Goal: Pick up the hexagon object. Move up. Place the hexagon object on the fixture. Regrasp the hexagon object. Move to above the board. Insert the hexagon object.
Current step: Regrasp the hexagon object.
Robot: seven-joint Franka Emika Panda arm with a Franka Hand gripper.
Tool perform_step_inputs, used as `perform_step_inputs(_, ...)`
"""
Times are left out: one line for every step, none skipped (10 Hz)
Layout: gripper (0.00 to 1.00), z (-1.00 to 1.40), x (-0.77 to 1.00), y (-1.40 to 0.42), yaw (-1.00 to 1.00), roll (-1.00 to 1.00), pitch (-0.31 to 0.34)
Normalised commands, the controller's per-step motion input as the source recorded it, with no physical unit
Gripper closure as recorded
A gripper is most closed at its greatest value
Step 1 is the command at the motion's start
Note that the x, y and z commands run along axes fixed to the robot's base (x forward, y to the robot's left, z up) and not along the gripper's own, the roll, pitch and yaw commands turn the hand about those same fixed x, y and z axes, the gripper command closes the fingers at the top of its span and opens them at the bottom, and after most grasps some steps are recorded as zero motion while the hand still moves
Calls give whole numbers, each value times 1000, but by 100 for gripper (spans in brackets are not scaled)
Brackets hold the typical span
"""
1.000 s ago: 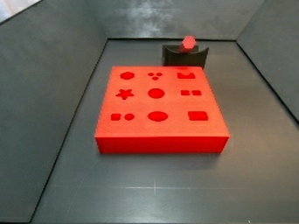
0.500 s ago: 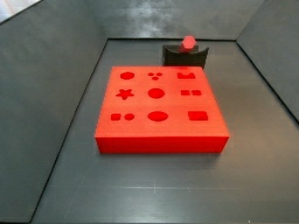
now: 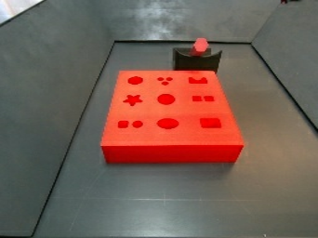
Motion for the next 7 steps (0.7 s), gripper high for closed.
perform_step_inputs(0,2,93,-39,207,236,97)
perform_step_inputs(0,-5,85,-43,208,197,64)
perform_step_inputs(0,-1000,31,45,132,191,53)
perform_step_inputs(0,-1000,33,45,127,187,44)
perform_step_inputs(0,-1000,44,40,120,159,3)
perform_step_inputs(0,-1000,52,37,114,124,-22)
perform_step_inputs(0,-1000,64,35,98,90,-47)
